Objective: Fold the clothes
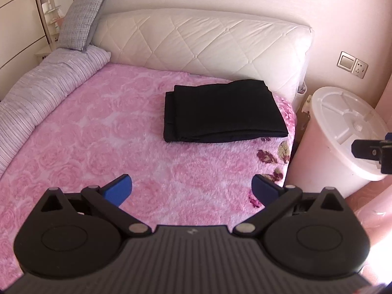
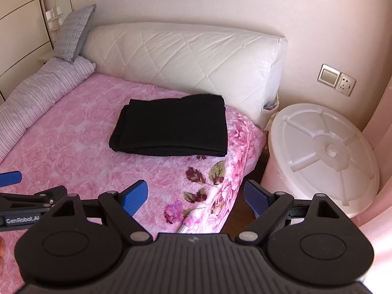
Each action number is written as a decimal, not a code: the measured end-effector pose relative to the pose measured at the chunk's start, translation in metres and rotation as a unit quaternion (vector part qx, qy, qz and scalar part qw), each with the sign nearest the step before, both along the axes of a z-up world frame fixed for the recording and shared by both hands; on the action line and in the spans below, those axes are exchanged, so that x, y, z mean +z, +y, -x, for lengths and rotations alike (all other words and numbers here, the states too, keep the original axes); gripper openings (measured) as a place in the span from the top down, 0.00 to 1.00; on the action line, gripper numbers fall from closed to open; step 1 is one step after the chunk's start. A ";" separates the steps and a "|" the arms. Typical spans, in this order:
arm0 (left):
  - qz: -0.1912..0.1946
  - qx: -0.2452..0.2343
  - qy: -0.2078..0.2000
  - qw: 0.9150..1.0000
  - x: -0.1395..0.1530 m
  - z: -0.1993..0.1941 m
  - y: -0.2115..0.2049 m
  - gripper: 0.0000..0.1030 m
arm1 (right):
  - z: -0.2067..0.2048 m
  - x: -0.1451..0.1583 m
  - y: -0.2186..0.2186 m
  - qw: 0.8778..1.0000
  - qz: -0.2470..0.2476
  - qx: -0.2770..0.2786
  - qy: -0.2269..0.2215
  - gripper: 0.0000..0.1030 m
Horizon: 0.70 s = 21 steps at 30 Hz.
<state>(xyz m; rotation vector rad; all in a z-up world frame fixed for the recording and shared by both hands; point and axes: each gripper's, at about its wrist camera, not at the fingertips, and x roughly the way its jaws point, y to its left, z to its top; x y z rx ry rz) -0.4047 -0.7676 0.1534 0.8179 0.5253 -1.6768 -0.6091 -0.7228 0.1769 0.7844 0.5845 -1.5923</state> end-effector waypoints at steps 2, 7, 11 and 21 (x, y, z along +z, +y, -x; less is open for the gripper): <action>0.004 -0.001 -0.003 1.000 0.004 -0.002 0.002 0.01 | -0.004 0.004 0.002 1.000 0.002 0.001 0.002 0.14; 0.010 -0.003 -0.005 1.000 0.012 -0.006 0.003 0.01 | -0.012 0.012 0.005 1.000 0.008 0.002 0.004 0.14; 0.017 -0.007 -0.009 1.000 0.019 -0.009 0.003 0.01 | -0.016 0.016 0.006 1.000 0.012 0.003 0.005 0.14; 0.029 -0.005 -0.012 1.000 0.027 -0.011 0.005 0.01 | -0.023 0.022 0.006 1.000 0.018 0.009 0.004 0.14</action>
